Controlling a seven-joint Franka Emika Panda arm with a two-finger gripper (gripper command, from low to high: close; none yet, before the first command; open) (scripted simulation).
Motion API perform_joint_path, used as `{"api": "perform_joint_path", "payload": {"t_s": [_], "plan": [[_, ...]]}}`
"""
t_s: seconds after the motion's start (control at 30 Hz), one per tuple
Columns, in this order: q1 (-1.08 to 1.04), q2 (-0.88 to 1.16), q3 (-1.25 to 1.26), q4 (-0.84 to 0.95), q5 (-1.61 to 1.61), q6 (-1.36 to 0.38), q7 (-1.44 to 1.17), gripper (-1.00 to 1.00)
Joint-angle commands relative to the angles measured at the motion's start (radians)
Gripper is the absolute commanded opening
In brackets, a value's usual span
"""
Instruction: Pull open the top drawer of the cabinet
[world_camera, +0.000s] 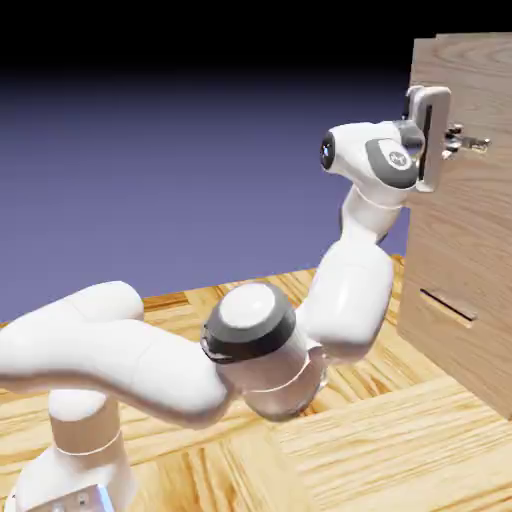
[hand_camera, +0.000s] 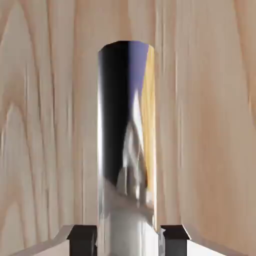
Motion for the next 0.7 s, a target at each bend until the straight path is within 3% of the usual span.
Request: {"api": "perform_joint_path", "payload": {"t_s": [0.0, 0.67], "plan": [[-0.018, -0.010, 0.008, -0.037, 0.002, -0.018, -0.002, -1.00], [-0.433, -0.143, 0.201, -0.729, 0.199, -0.300, 0.057, -1.00]]}}
